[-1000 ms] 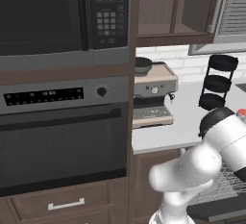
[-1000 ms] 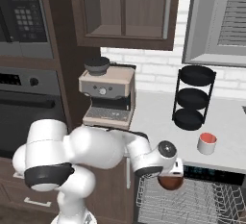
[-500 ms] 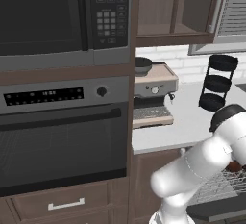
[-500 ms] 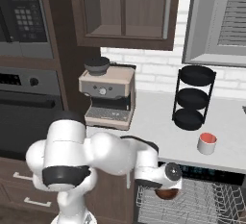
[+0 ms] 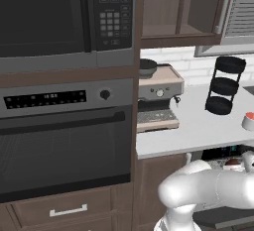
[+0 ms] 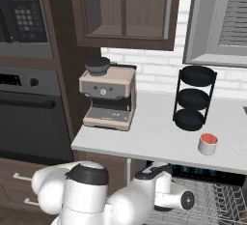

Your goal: Pick up the cup and bowl from the counter, place them in the dishwasher, and close the dishwasher door.

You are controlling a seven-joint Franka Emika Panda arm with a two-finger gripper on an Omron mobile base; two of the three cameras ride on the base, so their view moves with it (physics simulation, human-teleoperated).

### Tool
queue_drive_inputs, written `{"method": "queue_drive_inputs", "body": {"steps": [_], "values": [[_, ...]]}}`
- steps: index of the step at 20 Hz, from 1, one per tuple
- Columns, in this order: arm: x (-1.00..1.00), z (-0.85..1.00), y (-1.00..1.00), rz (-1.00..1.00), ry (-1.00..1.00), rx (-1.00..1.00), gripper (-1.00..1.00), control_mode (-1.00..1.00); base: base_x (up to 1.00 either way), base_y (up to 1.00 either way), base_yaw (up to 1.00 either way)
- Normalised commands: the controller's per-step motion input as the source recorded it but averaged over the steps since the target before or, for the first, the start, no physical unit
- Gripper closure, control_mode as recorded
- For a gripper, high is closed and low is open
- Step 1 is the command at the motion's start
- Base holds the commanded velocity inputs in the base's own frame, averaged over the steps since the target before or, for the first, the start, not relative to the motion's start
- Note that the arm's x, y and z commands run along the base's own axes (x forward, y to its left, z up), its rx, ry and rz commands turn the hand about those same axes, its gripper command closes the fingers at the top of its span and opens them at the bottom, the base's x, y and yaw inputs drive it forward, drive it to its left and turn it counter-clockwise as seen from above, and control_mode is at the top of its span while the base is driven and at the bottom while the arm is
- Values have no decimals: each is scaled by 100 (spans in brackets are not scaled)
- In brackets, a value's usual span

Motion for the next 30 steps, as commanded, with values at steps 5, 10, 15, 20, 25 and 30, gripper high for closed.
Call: {"method": "queue_drive_inputs", "body": {"steps": [5, 10, 15, 20, 25, 30], "values": [[57, -26, 0, 1, 5, 1, 100, -100, 0, 0, 0], [39, -43, 0, 0, 18, 0, 100, -100, 0, 0, 0], [4, -73, 0, 0, 11, 0, 100, -100, 0, 0, 0], [5, -49, -1, 0, 1, 0, 100, -100, 0, 0, 0], [9, -44, 0, 0, 7, 1, 100, -100, 0, 0, 0], [4, -35, 0, 0, 14, 5, 100, -100, 0, 0, 0]]}}
